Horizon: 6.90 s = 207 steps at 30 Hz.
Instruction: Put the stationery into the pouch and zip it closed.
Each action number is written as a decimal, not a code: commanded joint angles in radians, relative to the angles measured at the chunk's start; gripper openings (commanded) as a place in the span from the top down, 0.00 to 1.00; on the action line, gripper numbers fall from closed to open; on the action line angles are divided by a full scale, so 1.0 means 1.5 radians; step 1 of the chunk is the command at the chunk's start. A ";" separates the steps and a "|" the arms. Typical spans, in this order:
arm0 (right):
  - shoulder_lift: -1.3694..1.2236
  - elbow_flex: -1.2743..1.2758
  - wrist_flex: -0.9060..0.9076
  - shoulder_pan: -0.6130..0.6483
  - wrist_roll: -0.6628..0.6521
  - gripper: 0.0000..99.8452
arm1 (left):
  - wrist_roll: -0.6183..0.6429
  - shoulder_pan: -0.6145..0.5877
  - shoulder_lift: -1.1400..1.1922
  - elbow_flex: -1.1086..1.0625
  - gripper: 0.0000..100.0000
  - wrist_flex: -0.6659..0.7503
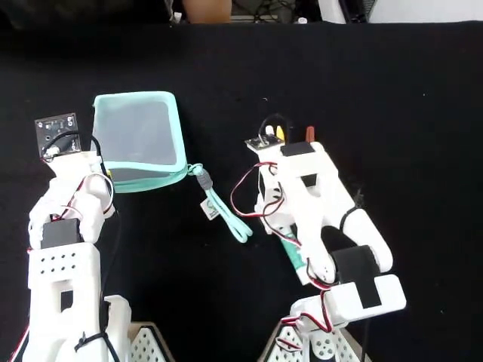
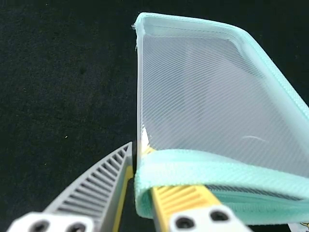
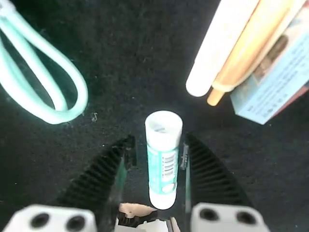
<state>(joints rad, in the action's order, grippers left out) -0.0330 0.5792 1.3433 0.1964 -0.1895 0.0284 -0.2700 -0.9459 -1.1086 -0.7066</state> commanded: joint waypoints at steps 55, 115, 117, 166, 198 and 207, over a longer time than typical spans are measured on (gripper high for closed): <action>0.664 0.121 -0.429 0.348 -0.093 0.99 | 0.004 0.009 0.001 -0.004 0.97 0.013; 0.774 0.176 -0.671 0.482 -0.070 0.99 | 0.052 0.092 0.208 0.599 0.97 -0.524; 0.783 0.152 -0.645 0.482 -0.070 0.99 | 0.052 0.092 0.192 0.647 0.97 -0.561; 0.596 -0.106 -0.406 0.397 -0.069 0.77 | 0.051 0.067 0.488 0.875 0.97 -0.700; -0.155 -0.232 -0.427 -0.005 0.038 0.82 | 0.047 0.067 0.488 0.873 0.97 -0.700; -0.245 -0.300 -0.431 -0.025 0.016 0.83 | 0.047 0.067 0.488 0.873 0.97 -0.700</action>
<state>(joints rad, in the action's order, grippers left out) -0.3936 0.1880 0.7173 0.1688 -0.1281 0.1005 -0.1596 -0.2171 0.1803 -1.7530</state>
